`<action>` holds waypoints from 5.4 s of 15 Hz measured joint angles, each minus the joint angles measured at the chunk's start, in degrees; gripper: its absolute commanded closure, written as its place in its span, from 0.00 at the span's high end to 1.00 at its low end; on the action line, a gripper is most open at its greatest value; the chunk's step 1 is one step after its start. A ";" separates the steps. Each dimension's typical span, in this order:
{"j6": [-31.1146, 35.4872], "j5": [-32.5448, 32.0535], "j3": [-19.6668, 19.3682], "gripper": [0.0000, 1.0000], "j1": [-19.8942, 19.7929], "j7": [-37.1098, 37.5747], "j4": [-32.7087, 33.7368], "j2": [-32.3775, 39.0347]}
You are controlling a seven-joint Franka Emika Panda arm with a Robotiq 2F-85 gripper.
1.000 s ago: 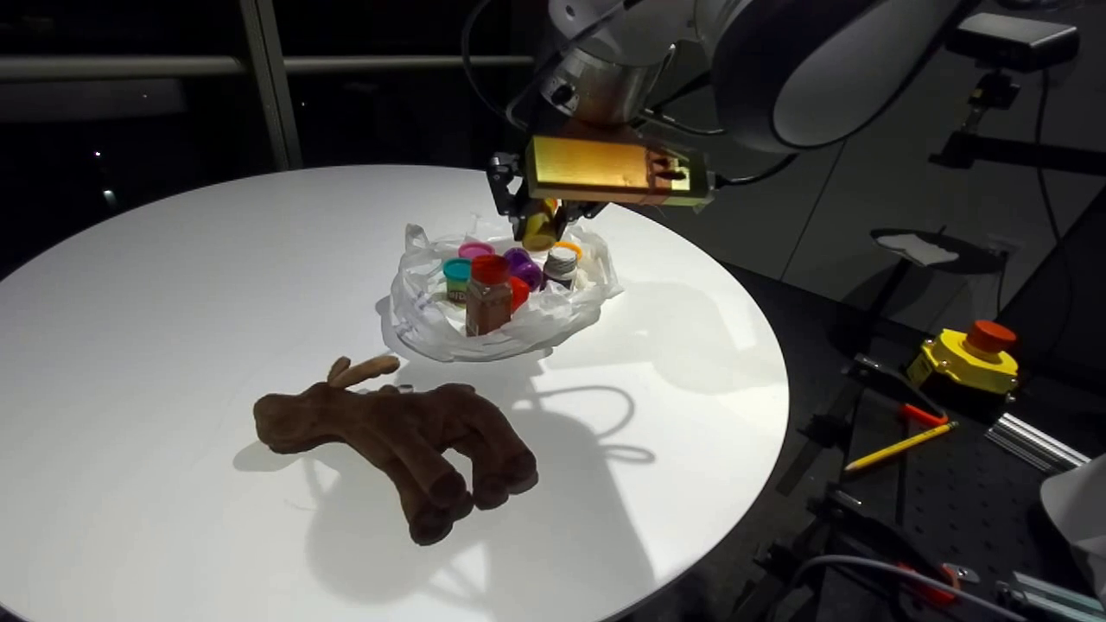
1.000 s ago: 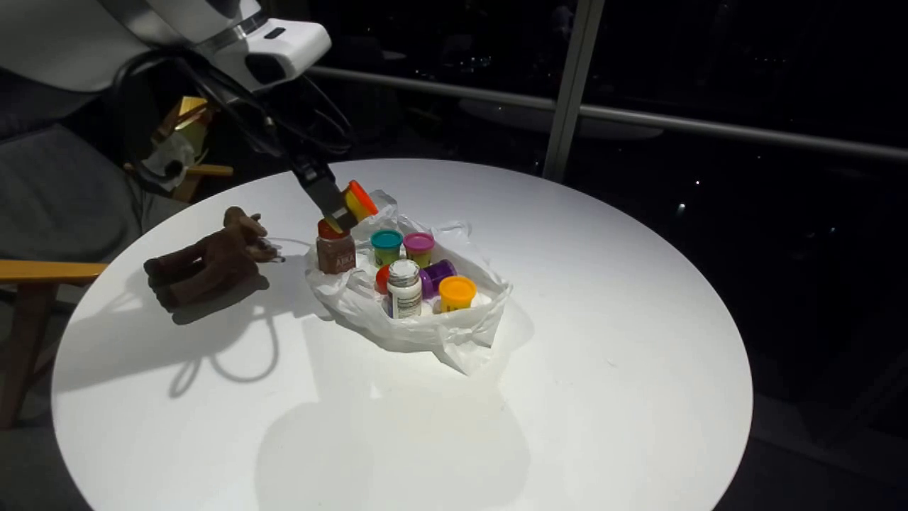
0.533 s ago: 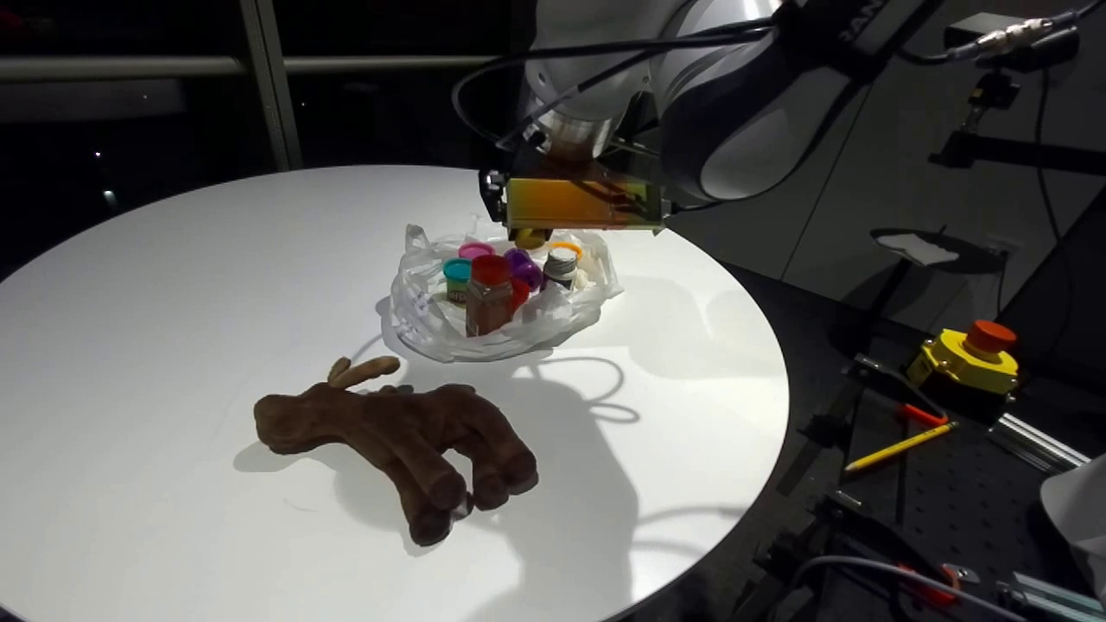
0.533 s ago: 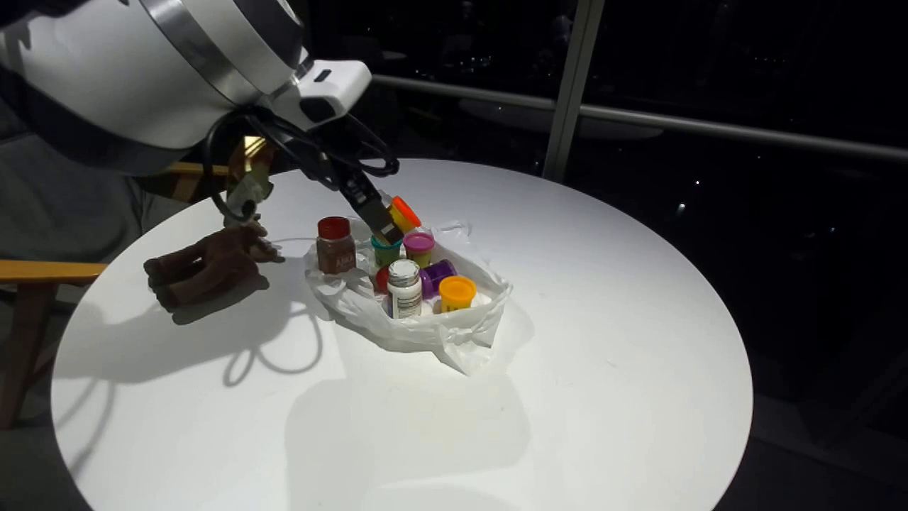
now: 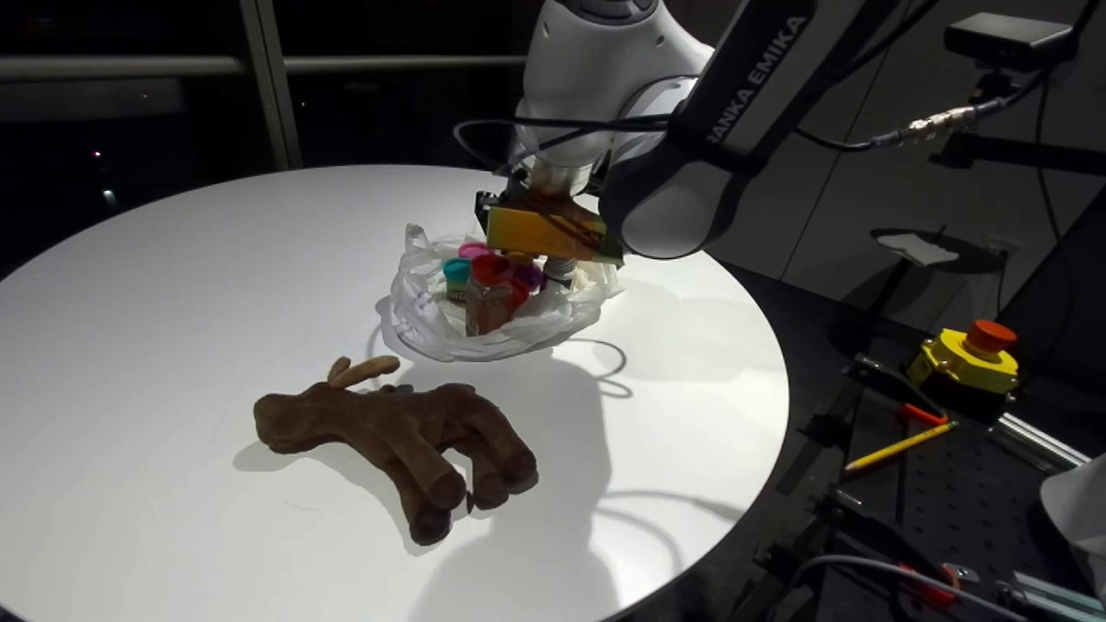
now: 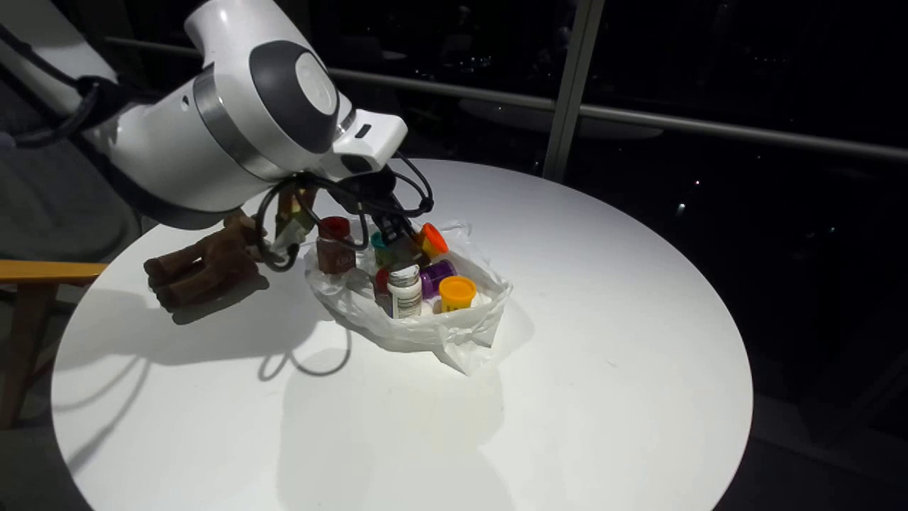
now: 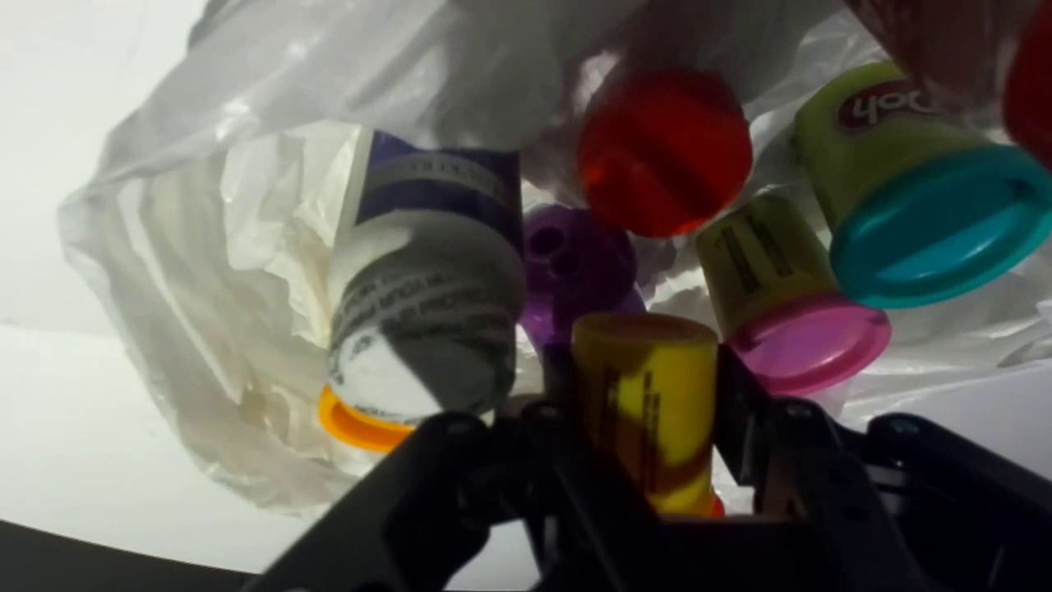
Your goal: Put all the contents in the white plastic bag
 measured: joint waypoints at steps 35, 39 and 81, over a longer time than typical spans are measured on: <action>-30.87 13.01 17.69 1.00 15.64 -29.37 -2.04 -25.70; -29.96 8.94 31.62 1.00 4.36 -35.88 -1.79 -19.28; -49.00 -41.77 36.57 0.11 -18.77 3.43 0.84 -38.09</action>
